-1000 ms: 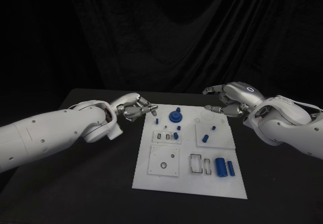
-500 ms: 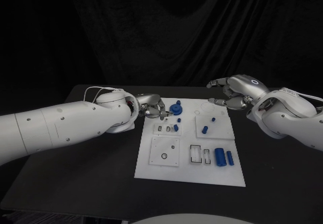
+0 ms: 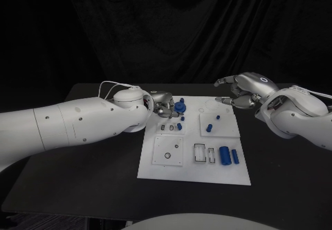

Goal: Assemble the parts on the task board

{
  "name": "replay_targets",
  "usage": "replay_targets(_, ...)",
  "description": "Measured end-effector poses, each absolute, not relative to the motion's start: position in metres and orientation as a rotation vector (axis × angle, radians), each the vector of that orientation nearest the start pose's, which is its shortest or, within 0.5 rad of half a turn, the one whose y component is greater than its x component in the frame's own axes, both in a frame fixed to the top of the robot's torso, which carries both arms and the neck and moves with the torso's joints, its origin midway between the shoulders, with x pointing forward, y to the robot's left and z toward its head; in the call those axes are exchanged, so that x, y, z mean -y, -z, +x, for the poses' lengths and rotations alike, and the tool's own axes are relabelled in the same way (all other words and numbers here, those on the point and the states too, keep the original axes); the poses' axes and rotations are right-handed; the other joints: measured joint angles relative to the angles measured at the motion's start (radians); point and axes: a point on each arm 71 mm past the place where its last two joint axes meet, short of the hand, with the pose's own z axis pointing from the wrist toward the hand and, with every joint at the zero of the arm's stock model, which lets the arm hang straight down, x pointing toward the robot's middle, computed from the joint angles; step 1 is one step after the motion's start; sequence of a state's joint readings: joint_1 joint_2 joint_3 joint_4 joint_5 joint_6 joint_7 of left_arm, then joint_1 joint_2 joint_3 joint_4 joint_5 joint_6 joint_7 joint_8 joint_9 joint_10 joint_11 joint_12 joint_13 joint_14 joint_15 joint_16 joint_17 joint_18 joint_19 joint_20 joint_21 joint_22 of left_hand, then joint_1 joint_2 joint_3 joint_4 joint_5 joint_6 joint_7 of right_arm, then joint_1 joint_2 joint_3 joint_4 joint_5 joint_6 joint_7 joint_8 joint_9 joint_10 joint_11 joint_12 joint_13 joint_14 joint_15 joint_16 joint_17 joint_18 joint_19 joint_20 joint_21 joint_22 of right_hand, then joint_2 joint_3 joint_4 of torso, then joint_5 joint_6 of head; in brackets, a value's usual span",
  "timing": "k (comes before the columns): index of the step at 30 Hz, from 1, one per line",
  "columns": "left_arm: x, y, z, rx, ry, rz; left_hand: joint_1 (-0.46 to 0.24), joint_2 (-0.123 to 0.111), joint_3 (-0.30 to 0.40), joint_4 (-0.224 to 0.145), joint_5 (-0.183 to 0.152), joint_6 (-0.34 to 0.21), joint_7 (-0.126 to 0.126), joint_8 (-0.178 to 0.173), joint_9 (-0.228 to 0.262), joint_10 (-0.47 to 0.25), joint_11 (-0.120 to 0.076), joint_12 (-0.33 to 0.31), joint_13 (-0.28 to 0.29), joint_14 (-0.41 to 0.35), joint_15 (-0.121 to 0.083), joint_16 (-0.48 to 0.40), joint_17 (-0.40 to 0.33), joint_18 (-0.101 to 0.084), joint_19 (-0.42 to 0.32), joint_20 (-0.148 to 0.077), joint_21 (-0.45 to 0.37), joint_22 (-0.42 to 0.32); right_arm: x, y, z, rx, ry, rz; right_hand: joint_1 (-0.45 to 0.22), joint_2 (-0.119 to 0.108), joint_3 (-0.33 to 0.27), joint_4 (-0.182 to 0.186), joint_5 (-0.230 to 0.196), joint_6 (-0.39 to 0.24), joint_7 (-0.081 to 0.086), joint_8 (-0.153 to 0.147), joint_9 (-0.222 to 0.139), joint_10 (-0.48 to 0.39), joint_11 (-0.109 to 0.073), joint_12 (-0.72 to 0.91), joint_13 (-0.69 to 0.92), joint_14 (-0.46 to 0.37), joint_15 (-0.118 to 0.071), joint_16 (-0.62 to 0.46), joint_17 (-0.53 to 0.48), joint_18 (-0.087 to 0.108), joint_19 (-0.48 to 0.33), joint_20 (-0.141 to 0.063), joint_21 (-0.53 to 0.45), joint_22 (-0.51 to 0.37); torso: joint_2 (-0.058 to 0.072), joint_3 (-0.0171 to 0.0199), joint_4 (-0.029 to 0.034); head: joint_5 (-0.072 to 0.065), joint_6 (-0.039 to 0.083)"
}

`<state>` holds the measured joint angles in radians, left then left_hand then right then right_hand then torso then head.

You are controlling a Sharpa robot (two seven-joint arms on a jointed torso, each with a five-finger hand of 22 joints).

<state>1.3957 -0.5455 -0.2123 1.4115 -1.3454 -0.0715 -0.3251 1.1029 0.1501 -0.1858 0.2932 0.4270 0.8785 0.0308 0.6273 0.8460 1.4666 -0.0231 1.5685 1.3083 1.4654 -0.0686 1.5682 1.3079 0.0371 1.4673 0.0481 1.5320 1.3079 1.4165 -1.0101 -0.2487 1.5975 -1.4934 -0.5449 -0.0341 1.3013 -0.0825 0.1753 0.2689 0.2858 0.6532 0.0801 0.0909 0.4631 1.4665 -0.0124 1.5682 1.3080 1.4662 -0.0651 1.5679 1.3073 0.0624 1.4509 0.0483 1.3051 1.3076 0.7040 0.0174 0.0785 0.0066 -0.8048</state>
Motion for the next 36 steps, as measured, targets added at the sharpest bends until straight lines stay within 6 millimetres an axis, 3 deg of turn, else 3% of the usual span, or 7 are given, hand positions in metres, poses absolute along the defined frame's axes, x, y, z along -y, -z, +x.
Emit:
replay_targets(6, -0.085, 0.173, 0.505, -1.924, 0.484, 0.326, -0.021, -0.005, -0.017, -0.001, 0.0, 0.026, -0.006, 0.0, 0.024, 0.002, -0.009, 0.0, 0.0, 0.002, -0.008, 0.0, 0.0, 0.0, 0.0, -0.007, 0.0, 0.0, 0.261, 0.137, 0.476, -1.429, -0.54, -0.226, 0.0, 0.0, 0.0, 0.0, 0.0, 0.016, 0.0, 0.004, -0.003, 0.0, 0.0, 0.0, 0.0, 0.0, 0.0, 0.0, 0.0, 0.0, 0.0, 0.0, 0.0, 0.0, 0.0, -0.0004, -0.0025, 0.002, -0.011)
replay_targets(17, -0.082, 0.175, 0.505, -1.944, 0.425, 0.332, -0.025, -0.004, -0.025, -0.004, 0.0, 0.049, -0.011, -0.01, 0.041, 0.001, -0.014, 0.0, 0.0, 0.002, -0.016, 0.0, 0.0, 0.0, 0.0, -0.014, 0.0, 0.0, 0.262, 0.138, 0.478, -1.439, -0.531, -0.222, 0.0, 0.0, 0.0, 0.0, 0.0, 0.02, 0.003, 0.004, -0.004, 0.0, 0.0, 0.0, 0.0, 0.0, 0.0, 0.0, 0.0, 0.0, 0.0, 0.0, 0.0, 0.0, -0.001, -0.0002, 0.0001, -0.007, -0.029)
replay_targets(26, -0.079, 0.176, 0.504, -1.96, 0.391, 0.333, -0.047, 0.002, -0.037, -0.001, 0.0, 0.088, -0.029, -0.01, 0.079, -0.002, -0.027, 0.0, 0.0, -0.001, -0.025, 0.0, 0.0, 0.0, 0.0, -0.025, 0.0, 0.0, 0.262, 0.138, 0.479, -1.443, -0.527, -0.221, 0.0, 0.0, 0.0, 0.0, 0.0, 0.024, 0.0, 0.004, -0.005, 0.0, 0.0, 0.0, 0.0, 0.0, 0.0, 0.0, 0.0, 0.0, 0.0, 0.0, 0.0, 0.0, 0.0, -0.0003, 0.0002, -0.004, -0.04)
replay_targets(36, -0.076, 0.177, 0.504, -1.969, 0.378, 0.338, -0.048, 0.001, -0.039, -0.001, 0.0, 0.095, -0.029, -0.01, 0.089, 0.0, -0.032, 0.0, 0.0, 0.001, -0.03, 0.0, 0.0, 0.0, -0.002, -0.03, 0.0, 0.0, 0.262, 0.138, 0.48, -1.446, -0.524, -0.221, 0.0, 0.0, 0.0, 0.0, 0.0, 0.028, 0.004, 0.004, -0.006, 0.0, 0.0, 0.0, 0.0, 0.0, 0.0, 0.0, 0.0, 0.0, 0.0, 0.0, 0.0, 0.0, 0.0, 0.0002, 0.0006, -0.007, -0.049)
